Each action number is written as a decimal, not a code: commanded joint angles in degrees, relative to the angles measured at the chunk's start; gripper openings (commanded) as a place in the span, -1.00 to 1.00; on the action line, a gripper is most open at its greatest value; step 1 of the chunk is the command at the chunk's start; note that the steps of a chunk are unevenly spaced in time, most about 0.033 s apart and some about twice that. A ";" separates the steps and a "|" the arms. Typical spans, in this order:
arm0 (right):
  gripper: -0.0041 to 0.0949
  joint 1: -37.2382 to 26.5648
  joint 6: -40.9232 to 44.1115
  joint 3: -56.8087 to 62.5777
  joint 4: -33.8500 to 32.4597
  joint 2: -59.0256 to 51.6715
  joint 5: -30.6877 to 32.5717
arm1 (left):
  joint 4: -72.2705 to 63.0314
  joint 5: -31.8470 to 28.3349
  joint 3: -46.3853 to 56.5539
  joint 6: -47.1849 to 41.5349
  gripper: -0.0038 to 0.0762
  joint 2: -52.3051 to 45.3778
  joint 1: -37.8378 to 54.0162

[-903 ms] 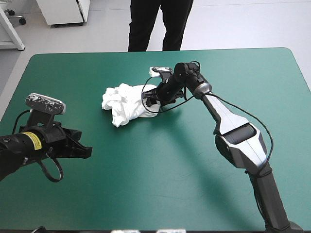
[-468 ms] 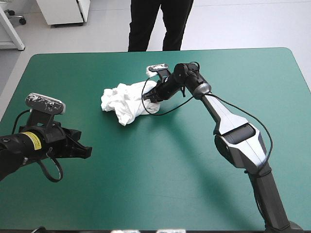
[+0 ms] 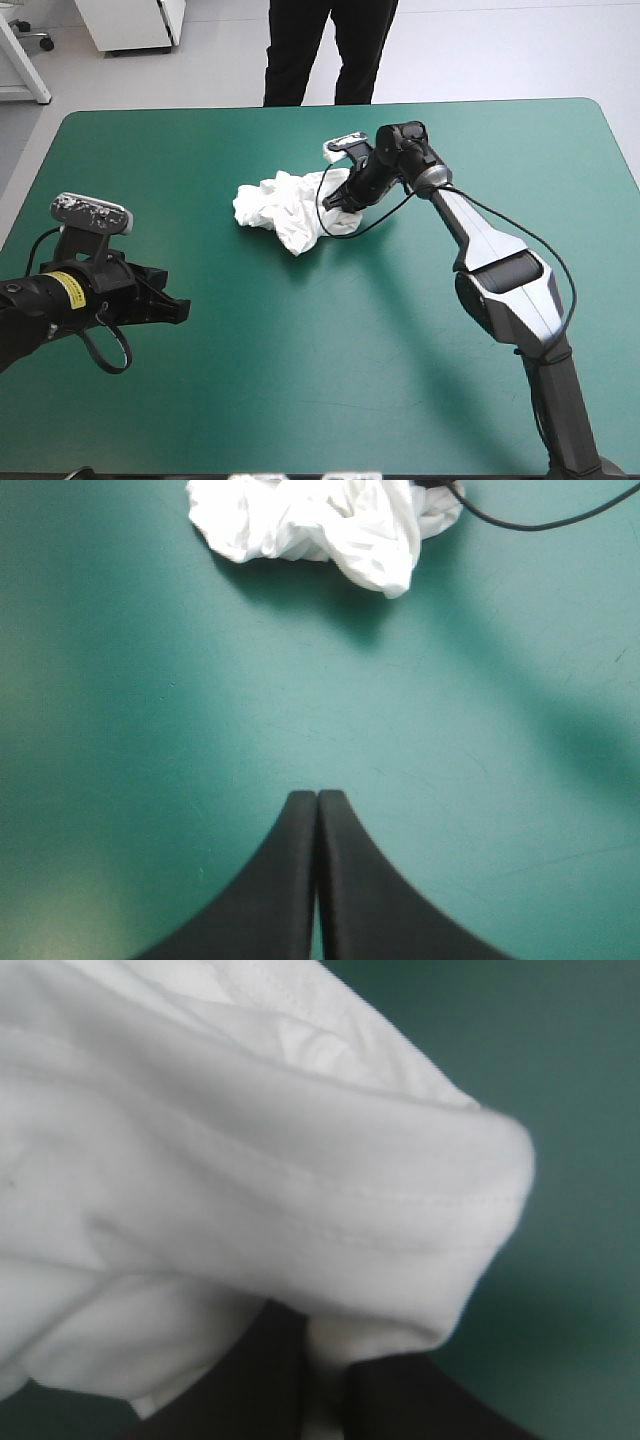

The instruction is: Fold the cloth

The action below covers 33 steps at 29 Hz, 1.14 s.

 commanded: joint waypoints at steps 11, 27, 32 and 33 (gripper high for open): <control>-0.95 -12.64 0.56 30.33 -9.53 -24.41 -8.51 | -0.77 1.39 -1.36 -1.58 -0.93 -0.24 -0.29; -0.95 -34.58 9.01 56.79 -24.22 -43.39 -14.95 | -0.12 -5.24 -1.36 -0.31 -0.93 -0.24 -0.29; -0.95 -41.43 11.62 65.07 -26.40 -48.87 -18.07 | -0.12 -5.79 -1.36 -0.31 -0.93 -0.24 -0.29; -0.95 -42.01 12.03 66.10 -26.99 -49.67 -18.20 | -0.23 -5.93 -1.36 -0.31 -0.93 -0.24 -0.29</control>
